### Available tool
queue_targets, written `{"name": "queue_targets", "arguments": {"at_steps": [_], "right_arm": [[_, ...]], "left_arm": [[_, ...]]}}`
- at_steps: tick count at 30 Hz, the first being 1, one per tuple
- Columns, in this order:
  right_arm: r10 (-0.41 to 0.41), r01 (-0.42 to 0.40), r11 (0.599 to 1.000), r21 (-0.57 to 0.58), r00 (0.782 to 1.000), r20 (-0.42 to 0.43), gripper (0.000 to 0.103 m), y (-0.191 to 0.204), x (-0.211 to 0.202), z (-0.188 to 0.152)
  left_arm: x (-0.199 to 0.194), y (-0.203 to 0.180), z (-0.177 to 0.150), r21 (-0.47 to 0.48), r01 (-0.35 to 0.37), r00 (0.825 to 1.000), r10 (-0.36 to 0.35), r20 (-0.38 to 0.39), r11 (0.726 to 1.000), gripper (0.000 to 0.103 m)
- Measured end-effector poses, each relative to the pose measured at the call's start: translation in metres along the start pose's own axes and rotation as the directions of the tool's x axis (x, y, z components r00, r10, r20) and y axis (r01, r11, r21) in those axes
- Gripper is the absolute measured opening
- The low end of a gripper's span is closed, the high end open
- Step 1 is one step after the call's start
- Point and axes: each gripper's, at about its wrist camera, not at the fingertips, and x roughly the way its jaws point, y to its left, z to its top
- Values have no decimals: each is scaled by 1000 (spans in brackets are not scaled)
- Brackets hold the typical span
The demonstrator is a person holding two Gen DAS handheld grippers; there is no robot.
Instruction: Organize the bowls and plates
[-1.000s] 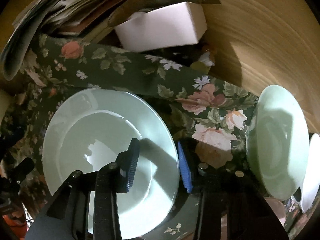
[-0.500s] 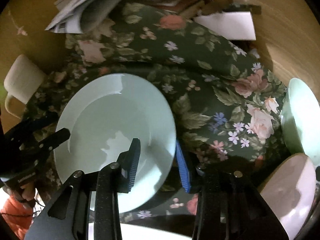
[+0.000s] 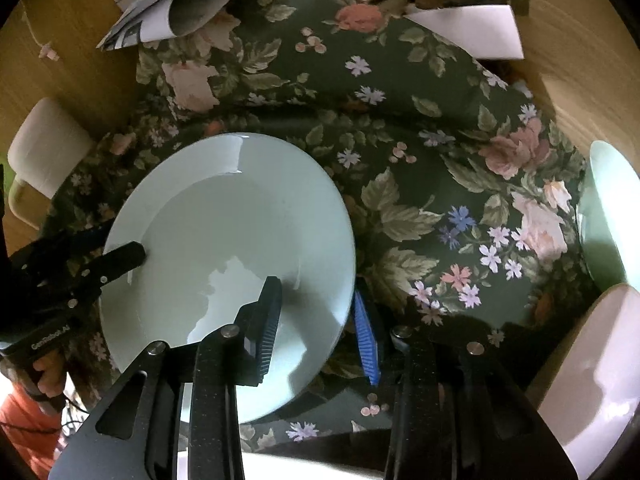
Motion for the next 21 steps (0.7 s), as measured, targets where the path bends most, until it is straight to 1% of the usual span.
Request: {"name": "queue_targets", "arguments": {"at_steps": [4, 6, 12, 17, 21], "right_arm": [[5, -5, 1000, -4, 1000, 16, 31, -1, -1, 1], [12, -12, 1000, -11, 1000, 25, 29, 0, -3, 0], [16, -16, 1000, 2, 999, 31, 28, 4, -6, 1], [3, -3, 1000, 10, 998, 58, 28, -1, -24, 7], [10, -12, 1000, 26, 995, 97, 28, -4, -38, 9]], "left_arm": [[2, -2, 1, 5, 6, 1000, -6, -3, 1000, 47], [4, -6, 2, 3, 23, 1000, -23, -7, 1000, 47], [4, -10, 2, 5, 1, 1000, -1, 4, 1000, 47], [0, -10, 3, -14, 8, 1000, -8, 7, 1000, 47], [-11, -13, 4, -11, -2, 999, 2, 42, 1000, 47]]}}
